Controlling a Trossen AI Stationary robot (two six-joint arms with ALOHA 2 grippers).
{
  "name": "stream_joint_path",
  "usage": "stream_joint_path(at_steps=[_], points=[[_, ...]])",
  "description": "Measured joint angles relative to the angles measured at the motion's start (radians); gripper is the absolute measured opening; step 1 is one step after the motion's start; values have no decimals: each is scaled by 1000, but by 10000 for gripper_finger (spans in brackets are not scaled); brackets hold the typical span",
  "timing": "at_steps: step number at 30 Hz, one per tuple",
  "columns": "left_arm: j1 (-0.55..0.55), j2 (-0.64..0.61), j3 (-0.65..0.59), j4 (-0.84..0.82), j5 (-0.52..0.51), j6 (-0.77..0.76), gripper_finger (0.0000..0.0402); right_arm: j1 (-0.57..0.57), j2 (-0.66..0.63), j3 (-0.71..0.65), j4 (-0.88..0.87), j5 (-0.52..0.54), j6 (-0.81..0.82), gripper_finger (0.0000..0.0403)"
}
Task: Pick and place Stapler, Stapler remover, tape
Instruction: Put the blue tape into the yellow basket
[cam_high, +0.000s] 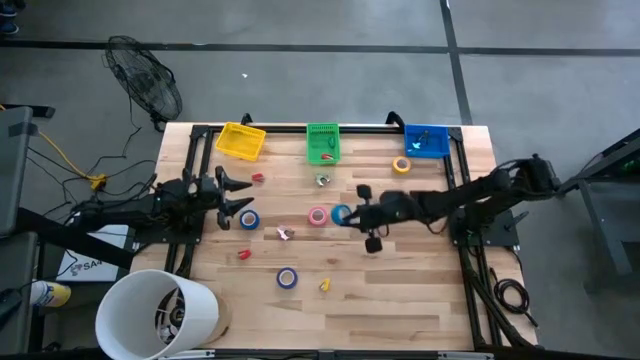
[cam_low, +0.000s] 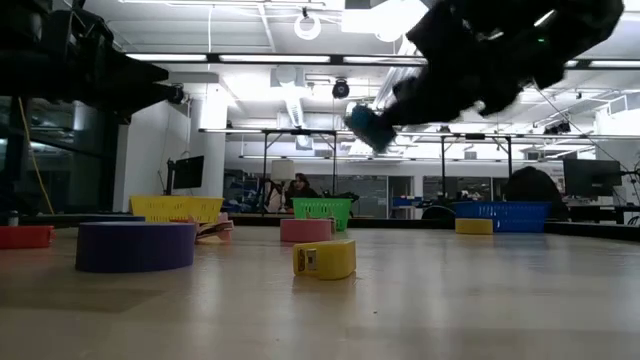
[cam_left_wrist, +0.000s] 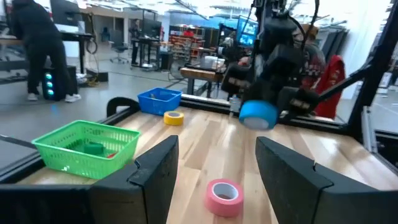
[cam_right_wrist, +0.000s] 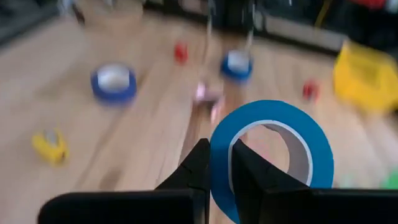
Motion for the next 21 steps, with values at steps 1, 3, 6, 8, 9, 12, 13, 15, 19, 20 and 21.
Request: stream_joint_path(at_steps=[1,3,6,8,9,12,13,15,19,20,21], points=[[0,11,0,12,-6,3,211,-22,0,0,46,-45,-19,28],[0,41,0,40,-19,13,211,-61,0,0,126,-125,-45,28],[0,105,0,95,-22,30,211,-106,14,0,226,-227,-58,28],[0,158,0,143,-22,38,211,-127,38,1,290,-283,-58,28],[0,184,0,167,-22,45,211,-135,52,5,311,-307,-58,28],[0,273,0,263,-22,58,211,-145,106,35,342,-357,-57,28],[0,302,0,296,-22,61,211,-146,127,52,345,-370,-57,28],[0,359,0,367,-14,72,211,-146,172,91,345,-388,-59,28],[0,479,12,442,11,80,211,-146,271,192,345,-449,-67,28],[0,508,18,442,13,79,211,-146,294,219,345,-457,-68,28],[0,538,27,438,13,79,211,-147,316,246,345,-466,-70,28]])
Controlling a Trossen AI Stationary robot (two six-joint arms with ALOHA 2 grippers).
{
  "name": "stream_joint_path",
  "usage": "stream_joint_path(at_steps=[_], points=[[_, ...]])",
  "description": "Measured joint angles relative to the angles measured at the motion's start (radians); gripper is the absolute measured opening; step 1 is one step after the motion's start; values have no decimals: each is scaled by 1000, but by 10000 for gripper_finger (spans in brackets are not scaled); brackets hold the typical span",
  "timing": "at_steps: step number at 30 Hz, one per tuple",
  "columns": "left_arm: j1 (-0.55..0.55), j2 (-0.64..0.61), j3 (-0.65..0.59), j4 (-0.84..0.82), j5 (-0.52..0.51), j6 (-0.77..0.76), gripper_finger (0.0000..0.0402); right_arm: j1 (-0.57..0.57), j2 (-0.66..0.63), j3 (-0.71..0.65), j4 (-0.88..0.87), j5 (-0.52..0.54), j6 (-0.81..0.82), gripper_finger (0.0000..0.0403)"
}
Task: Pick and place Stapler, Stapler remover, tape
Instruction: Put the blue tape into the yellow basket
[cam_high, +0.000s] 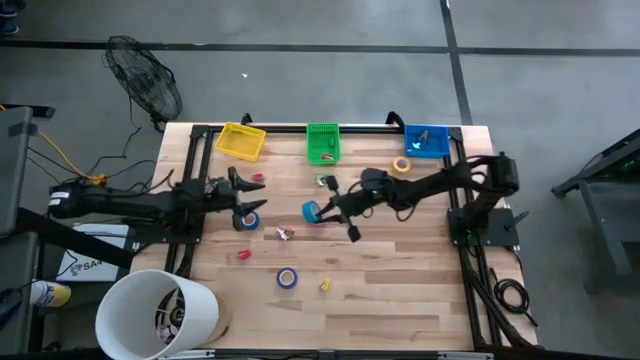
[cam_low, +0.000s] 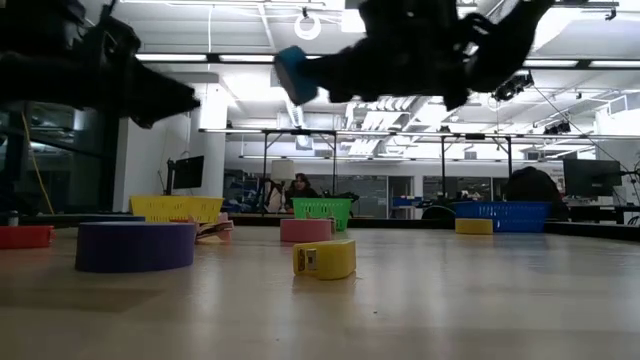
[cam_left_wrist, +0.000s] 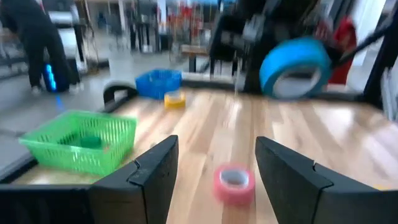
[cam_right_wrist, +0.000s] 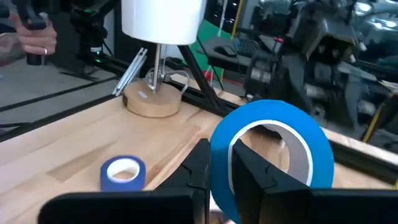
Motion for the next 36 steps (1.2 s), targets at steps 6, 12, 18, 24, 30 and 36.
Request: stream_joint_path(at_steps=[6,12,18,24,30,36], points=[[0,154,18,123,3,36,211,-24,97,145,-16,-29,-4,28],[0,242,20,242,2,77,211,-44,158,245,-17,-62,21,28],[0,289,22,341,-12,102,211,-49,213,303,-24,-79,52,28],[0,297,22,356,-6,105,211,-49,253,348,-18,-79,66,28],[0,297,23,364,23,105,211,-49,266,368,-22,-45,62,28],[0,297,23,388,40,108,211,-55,266,368,-26,-25,68,28]])
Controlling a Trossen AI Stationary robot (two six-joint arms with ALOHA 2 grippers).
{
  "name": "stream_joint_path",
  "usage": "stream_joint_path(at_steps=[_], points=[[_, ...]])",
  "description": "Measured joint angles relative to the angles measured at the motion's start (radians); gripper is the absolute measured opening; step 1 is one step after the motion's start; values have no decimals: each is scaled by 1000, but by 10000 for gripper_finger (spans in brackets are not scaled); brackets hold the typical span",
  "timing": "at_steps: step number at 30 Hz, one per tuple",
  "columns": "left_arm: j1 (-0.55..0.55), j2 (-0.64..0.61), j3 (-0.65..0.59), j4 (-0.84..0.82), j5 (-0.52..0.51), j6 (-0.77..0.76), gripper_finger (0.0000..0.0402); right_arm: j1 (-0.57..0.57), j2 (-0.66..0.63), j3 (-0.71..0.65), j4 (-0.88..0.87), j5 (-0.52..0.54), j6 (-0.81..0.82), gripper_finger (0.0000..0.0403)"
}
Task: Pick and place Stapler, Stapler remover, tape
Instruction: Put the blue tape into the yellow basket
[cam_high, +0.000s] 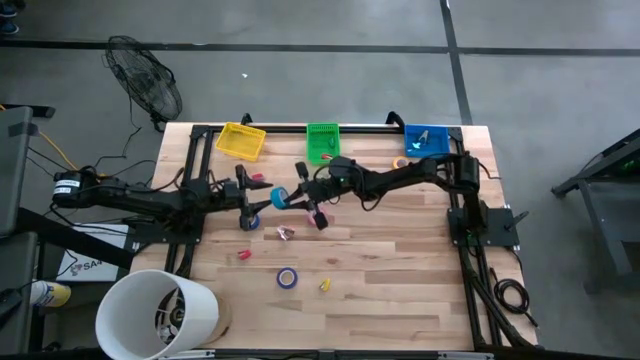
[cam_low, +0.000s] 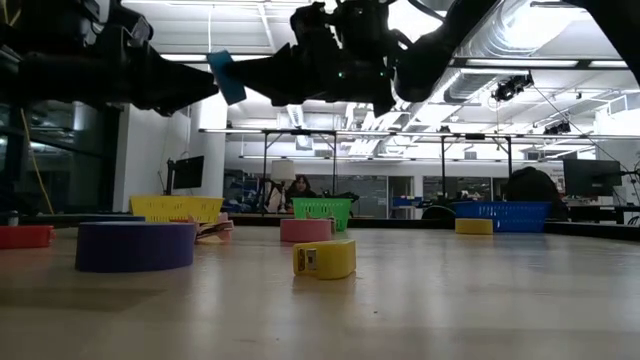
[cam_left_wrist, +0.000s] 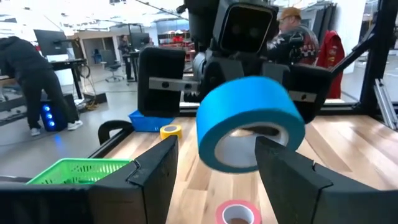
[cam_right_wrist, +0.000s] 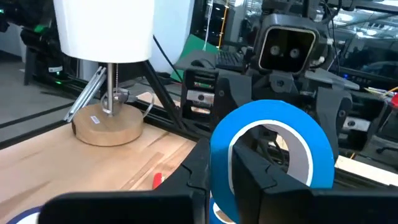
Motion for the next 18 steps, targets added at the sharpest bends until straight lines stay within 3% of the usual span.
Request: stream_joint_path(at_steps=[18], points=[[0,0,0,50,16,0,211,19,0,0,18,-2,0,28]])
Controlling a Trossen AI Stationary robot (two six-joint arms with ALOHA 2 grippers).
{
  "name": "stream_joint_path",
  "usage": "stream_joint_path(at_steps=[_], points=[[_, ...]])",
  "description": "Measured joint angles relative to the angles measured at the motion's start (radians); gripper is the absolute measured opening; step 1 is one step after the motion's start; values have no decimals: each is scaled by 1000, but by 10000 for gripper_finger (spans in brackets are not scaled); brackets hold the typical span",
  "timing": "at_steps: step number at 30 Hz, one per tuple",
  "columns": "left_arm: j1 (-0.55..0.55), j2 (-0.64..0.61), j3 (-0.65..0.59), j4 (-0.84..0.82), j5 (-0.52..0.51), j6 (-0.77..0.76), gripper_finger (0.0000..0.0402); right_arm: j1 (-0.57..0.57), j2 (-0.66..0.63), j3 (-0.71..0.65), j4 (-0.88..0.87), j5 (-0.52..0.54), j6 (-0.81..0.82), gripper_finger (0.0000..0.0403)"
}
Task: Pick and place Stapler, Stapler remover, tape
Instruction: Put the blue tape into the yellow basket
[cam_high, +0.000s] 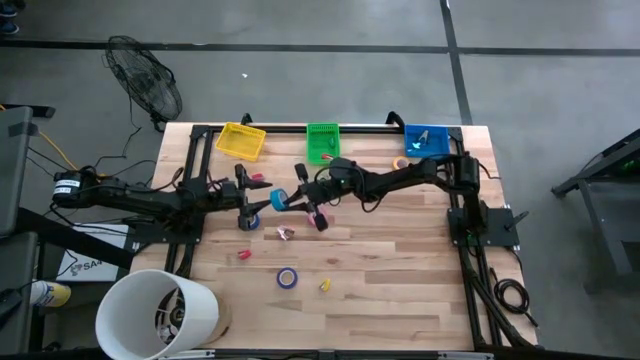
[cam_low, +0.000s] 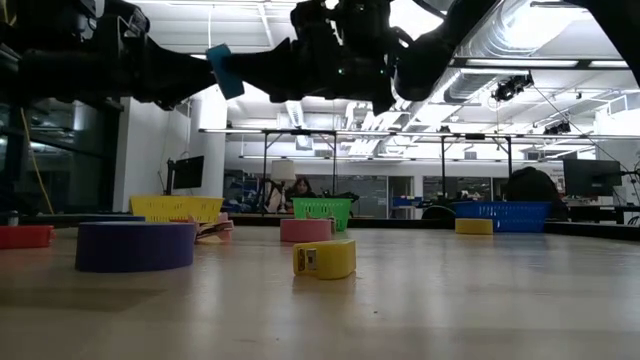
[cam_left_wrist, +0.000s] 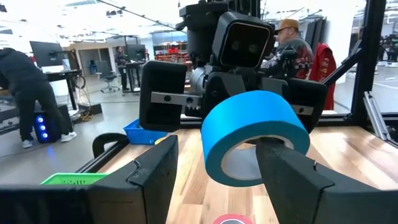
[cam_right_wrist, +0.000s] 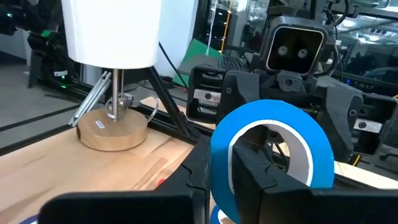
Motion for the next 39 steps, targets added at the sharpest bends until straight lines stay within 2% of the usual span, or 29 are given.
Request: stream_joint_path(at_steps=[15,19,25,26,33,39], points=[[0,0,0,5,7,14,201,4,59,79,1,-8,25,28],[0,0,0,-8,3,26,156,4,61,79,-5,-3,33,28],[0,0,0,-17,-35,58,39,3,61,80,-13,18,48,28],[0,0,0,-18,-38,58,30,3,61,80,-8,22,58,28],[0,0,0,-30,-57,43,31,5,61,79,-19,50,102,93],[0,0,0,-65,-201,4,31,-18,24,79,-113,71,147,127]])
